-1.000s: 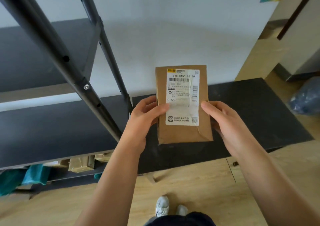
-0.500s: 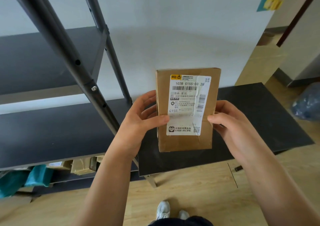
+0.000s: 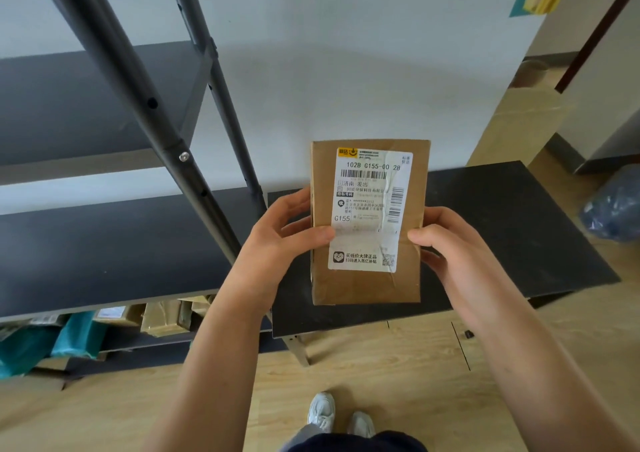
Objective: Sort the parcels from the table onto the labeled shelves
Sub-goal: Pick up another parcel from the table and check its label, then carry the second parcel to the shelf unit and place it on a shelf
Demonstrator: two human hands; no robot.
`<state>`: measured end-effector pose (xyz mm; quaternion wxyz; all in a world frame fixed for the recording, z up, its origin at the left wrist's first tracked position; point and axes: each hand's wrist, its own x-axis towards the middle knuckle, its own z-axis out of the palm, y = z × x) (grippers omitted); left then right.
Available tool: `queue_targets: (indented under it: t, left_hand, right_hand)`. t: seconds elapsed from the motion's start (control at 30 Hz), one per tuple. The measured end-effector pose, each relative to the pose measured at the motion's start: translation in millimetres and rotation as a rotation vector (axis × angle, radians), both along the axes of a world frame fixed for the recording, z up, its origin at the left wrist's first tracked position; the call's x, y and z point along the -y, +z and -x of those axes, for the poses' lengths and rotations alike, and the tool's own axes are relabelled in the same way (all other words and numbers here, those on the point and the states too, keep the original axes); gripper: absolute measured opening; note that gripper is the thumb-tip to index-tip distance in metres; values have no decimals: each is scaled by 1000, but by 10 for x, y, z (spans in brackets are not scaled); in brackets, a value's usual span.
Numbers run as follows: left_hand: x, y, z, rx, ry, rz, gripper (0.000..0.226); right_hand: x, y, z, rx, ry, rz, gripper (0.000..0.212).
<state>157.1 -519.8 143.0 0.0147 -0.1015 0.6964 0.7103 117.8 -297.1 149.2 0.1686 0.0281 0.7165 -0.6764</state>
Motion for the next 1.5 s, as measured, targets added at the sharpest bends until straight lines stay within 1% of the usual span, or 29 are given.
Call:
queue_targets:
  t: [0.13, 0.23, 0.3, 0.4, 0.5, 0.67, 0.77, 0.83, 0.93, 1.0, 1.23, 1.4, 1.5]
  left_hand:
    - [-62, -33, -168, 29, 66, 39, 49]
    - [-72, -78, -323, 41, 118, 116, 44]
    - [-47, -66, -437, 45, 125, 163, 29]
    - [46, -26, -600, 58, 125, 196, 23]
    - [189, 3, -747, 87, 125, 186, 16]
    - [493, 82, -1075, 123, 145, 183, 15]
    - [726, 130, -1417, 134, 163, 198, 21]
    - [934, 124, -1704, 159, 197, 194, 21]
    - [1277, 83, -2170, 190, 300, 173, 25]
    - [1489, 38, -2477, 214, 385, 120, 26]
    - [2120, -107, -3541, 229, 656, 62, 12]
    - [2495, -225, -4060, 253, 894, 21, 13]
    - [2741, -315, -4229, 266, 996, -3, 10]
  right_hand:
    - [33, -66, -121, 27, 9, -42, 19]
    - [110, -120, -194, 35, 2, -86, 17]
    - [177, -132, -258, 34, 13, -103, 17]
    - [290, -112, -359, 19, 53, -138, 16]
    - [406, -60, -455, -17, 102, -197, 17]
    - [676, 33, -686, -103, 141, -249, 20]
    - [971, 35, -902, -94, 177, -245, 20]
    - [1225, 17, -1095, -72, 218, -236, 20]
    - [1649, -25, -1445, -55, 297, -221, 18]
    - [1931, -74, -1673, -41, 349, -209, 19]
    - [2873, -268, -2421, -14, 520, -182, 17]
    - [3495, -375, -2794, -20, 660, -166, 22]
    - [3888, -439, -2896, -33, 742, -184, 28]
